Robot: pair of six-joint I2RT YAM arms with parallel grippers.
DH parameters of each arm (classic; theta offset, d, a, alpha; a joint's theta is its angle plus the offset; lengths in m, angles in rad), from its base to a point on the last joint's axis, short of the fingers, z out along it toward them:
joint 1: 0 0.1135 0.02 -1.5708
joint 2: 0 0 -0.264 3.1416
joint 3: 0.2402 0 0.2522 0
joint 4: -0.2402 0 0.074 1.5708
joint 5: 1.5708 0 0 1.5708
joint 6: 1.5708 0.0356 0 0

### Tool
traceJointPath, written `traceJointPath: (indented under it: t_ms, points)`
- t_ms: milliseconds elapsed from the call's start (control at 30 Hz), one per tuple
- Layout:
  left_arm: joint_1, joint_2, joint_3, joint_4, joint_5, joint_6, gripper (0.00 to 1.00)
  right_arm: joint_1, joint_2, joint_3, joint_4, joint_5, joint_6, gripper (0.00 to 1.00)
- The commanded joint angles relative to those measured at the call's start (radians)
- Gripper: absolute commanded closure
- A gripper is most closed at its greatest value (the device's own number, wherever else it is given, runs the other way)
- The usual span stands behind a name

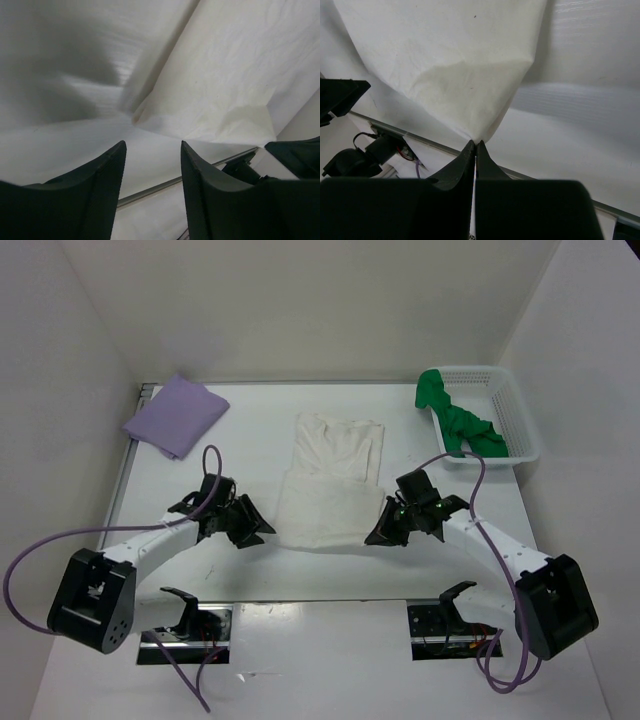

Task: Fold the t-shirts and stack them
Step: Grab one side of the 2/3 rectangular tshirt with both arms, then fold the long partially folded tshirt into a neat square

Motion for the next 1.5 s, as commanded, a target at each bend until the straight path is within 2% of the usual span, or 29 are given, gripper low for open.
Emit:
traceJointPath:
  t_ms: [0, 167, 367, 433, 467, 567, 633, 667, 733, 833, 867, 900, 933, 1033, 1133, 1267, 1300, 1467]
  points:
    - [-0.003, 0.049, -0.013, 0.116, -0.024, -0.050, 0.48, -0.003, -0.034, -0.012, 0.020, 0.001, -0.006, 1.00]
    - [-0.021, 0.147, 0.000, 0.127, -0.034, -0.014, 0.54, -0.003, -0.034, -0.012, 0.020, 0.001, -0.006, 1.00]
    - [-0.031, 0.162, 0.000, 0.147, -0.035, -0.014, 0.51, -0.003, -0.034, -0.012, 0.029, 0.001, -0.006, 1.00]
    - [-0.072, 0.202, 0.013, 0.147, -0.035, -0.025, 0.53, -0.003, -0.034, -0.012, 0.029, 0.011, -0.006, 1.00]
    - [-0.083, 0.213, 0.013, 0.159, -0.035, -0.025, 0.55, -0.003, -0.034, -0.012, 0.029, 0.011, -0.006, 1.00]
    - [-0.097, 0.224, 0.013, 0.169, -0.035, -0.048, 0.82, -0.003, -0.034, -0.021, 0.029, 0.011, 0.003, 1.00]
    - [-0.097, 0.193, 0.013, 0.120, -0.047, -0.036, 0.98, -0.003, -0.046, -0.021, 0.029, 0.011, 0.003, 1.00]
    - [-0.097, 0.178, 0.013, 0.095, -0.057, -0.025, 1.00, -0.003, -0.046, -0.030, 0.029, 0.011, 0.014, 1.00]
    - [-0.097, 0.120, 0.013, 0.016, -0.066, -0.016, 1.00, 0.006, -0.055, -0.042, 0.019, 0.011, 0.027, 1.00]
    - [-0.097, 0.002, -0.018, -0.098, -0.017, -0.005, 1.00, 0.092, -0.121, -0.094, 0.032, -0.029, 0.124, 1.00]
    - [-0.097, -0.076, -0.018, -0.183, -0.017, -0.016, 1.00, 0.130, -0.147, -0.125, 0.016, -0.029, 0.176, 1.00]
    - [-0.097, -0.118, -0.018, -0.184, -0.017, -0.016, 1.00, 0.130, -0.176, -0.125, -0.015, -0.029, 0.187, 1.00]
    - [-0.097, -0.150, -0.004, -0.269, -0.017, -0.016, 1.00, 0.130, -0.236, -0.105, -0.050, -0.003, 0.187, 1.00]
    - [-0.083, -0.190, 0.058, -0.333, -0.005, -0.016, 1.00, 0.061, -0.250, -0.053, -0.113, -0.043, 0.126, 1.00]
    - [-0.049, -0.126, 0.180, -0.310, 0.006, 0.008, 1.00, -0.037, -0.166, 0.032, -0.089, -0.062, 0.041, 1.00]
    - [0.014, 0.088, 0.354, -0.178, -0.008, 0.062, 1.00, -0.175, 0.044, 0.212, -0.063, -0.040, -0.150, 1.00]
    - [0.014, 0.127, 0.438, -0.154, -0.044, 0.076, 1.00, -0.219, 0.087, 0.273, -0.032, -0.031, -0.175, 1.00]
    - [0.023, 0.427, 0.727, -0.078, -0.096, 0.114, 1.00, -0.298, 0.363, 0.467, 0.023, -0.003, -0.269, 1.00]
